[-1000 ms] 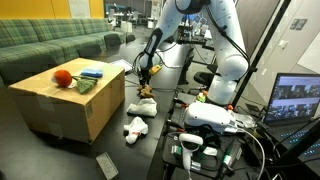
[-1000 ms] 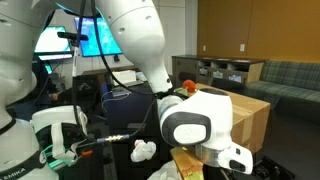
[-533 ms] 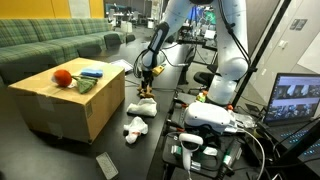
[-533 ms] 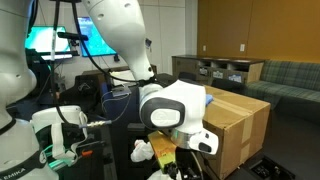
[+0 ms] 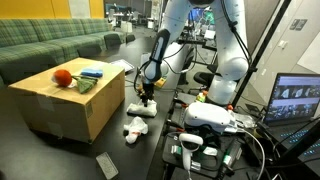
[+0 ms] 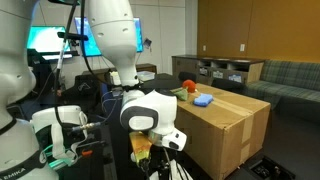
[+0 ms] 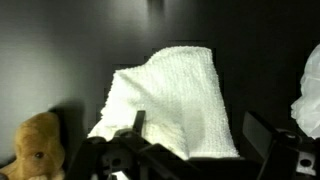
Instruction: Put the moose doll on the table, then the white towel on the box, then blue sponge on the table, the white plastic on the box, the turnip plushie on the table, finally, the duster on the box
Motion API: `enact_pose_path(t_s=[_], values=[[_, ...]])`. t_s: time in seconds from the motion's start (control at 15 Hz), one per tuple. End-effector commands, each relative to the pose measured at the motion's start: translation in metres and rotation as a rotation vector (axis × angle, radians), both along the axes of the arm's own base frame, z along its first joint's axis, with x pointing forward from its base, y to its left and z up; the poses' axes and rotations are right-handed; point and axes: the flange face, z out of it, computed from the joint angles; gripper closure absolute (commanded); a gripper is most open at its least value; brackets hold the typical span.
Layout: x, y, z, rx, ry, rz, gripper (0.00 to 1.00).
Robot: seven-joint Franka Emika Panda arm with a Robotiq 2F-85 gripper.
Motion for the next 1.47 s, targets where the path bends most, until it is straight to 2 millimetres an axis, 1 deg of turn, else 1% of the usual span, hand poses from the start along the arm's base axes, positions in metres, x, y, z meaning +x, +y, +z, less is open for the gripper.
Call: enact_pose_path(t_s=[0.0, 0.13, 0.33, 0.47, 0.67, 0.73, 0.8, 0.93, 1.2, 1.33, 1.4], values=[[0.0, 0.015, -0.026, 0.0, -0.07, -0.027, 0.0], [0.002, 0.012, -0.036, -0.015, -0.107, -0.032, 0.0], [0.004, 0.002, -0.05, -0.057, -0.156, -0.038, 0.0], [0.006, -0.004, -0.06, -0.092, -0.169, -0.035, 0.0], [0.006, -0.006, -0.072, -0.137, -0.171, -0.038, 0.0], [0.007, -0.007, -0.075, -0.15, -0.164, -0.044, 0.03], [0.009, -0.007, -0.078, -0.163, -0.157, -0.047, 0.25], [0.01, -0.007, -0.079, -0.184, -0.141, -0.051, 0.29], [0.012, -0.004, -0.067, -0.183, -0.094, -0.033, 0.6], [0.011, -0.002, -0.058, -0.159, -0.048, -0.019, 0.75], [0.01, -0.001, -0.048, -0.137, -0.022, -0.007, 0.82]])
